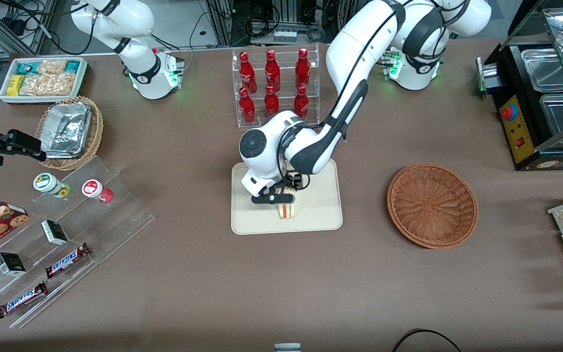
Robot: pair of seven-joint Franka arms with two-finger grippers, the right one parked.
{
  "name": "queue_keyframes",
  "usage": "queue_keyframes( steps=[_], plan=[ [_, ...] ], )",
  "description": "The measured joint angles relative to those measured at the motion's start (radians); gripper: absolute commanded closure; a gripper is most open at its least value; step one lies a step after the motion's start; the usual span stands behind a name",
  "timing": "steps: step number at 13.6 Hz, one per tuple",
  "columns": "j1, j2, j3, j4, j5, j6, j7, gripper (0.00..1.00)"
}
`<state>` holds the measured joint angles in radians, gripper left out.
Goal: Place sandwich from basket to tray
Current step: 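Lower the sandwich onto the tray and open the left gripper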
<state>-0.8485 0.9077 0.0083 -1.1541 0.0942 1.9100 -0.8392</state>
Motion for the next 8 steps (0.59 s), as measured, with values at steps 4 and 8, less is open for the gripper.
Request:
queue_keyframes(
  steps=[4, 8],
  plan=[
    [0.0, -0.002, 0.0, 0.022, 0.0, -0.001, 0.0, 0.0],
    [0.003, -0.04, 0.001, 0.046, -0.023, -0.036, 0.0, 0.0]
  ],
)
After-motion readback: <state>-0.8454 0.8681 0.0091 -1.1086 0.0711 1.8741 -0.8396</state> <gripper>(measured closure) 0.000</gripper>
